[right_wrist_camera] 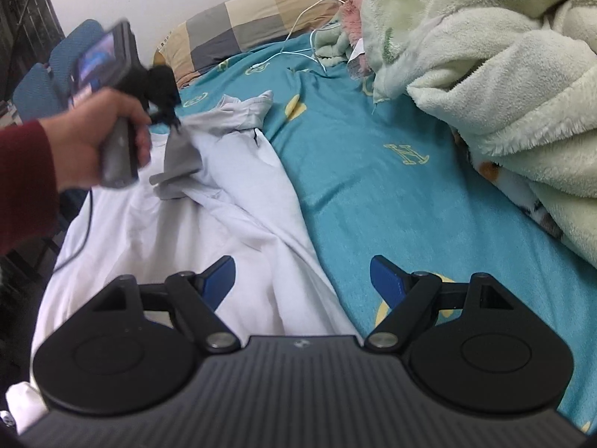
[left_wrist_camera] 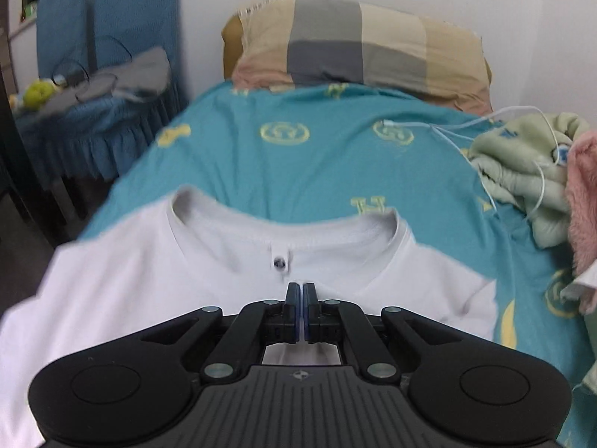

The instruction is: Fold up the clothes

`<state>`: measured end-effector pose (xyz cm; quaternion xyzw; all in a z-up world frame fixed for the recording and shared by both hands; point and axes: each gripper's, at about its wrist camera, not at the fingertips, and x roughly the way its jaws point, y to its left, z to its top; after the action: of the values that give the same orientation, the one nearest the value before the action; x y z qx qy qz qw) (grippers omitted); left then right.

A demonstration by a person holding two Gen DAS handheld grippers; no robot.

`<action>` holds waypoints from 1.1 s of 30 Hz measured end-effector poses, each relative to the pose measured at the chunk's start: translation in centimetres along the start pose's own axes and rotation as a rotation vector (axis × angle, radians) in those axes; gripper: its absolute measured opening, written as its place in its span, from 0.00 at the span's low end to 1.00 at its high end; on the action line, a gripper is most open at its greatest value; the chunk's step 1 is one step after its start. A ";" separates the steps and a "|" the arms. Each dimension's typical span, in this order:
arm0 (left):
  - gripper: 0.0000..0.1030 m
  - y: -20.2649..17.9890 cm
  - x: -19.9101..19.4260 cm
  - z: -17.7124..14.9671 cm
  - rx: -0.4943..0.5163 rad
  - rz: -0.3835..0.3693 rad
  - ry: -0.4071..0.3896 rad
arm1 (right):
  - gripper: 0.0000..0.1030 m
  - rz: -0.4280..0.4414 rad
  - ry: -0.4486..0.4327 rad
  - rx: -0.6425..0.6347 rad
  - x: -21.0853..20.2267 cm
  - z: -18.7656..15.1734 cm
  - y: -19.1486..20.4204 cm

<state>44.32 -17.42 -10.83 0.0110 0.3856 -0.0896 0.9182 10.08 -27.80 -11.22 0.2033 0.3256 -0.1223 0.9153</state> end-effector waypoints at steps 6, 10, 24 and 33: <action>0.30 -0.3 -3.4 -0.8 0.067 -0.078 0.011 | 0.79 0.001 -0.014 -0.032 0.4 0.1 0.7; 0.45 -0.4 -9.5 -1.8 0.082 -0.119 -0.023 | 0.79 0.014 -0.049 -0.045 -0.7 0.3 1.0; 0.50 3.8 -32.2 -15.3 0.029 -0.128 -0.104 | 0.79 0.068 -0.139 -0.169 -10.8 -0.2 0.4; 0.53 3.2 -37.2 -23.8 0.027 -0.180 -0.100 | 0.79 0.090 -0.161 -0.206 -14.3 0.9 -0.6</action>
<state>2.59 -6.32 -1.29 -0.0159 0.3375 -0.1776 0.9243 -0.48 -27.41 -1.57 0.1123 0.2523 -0.0628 0.9591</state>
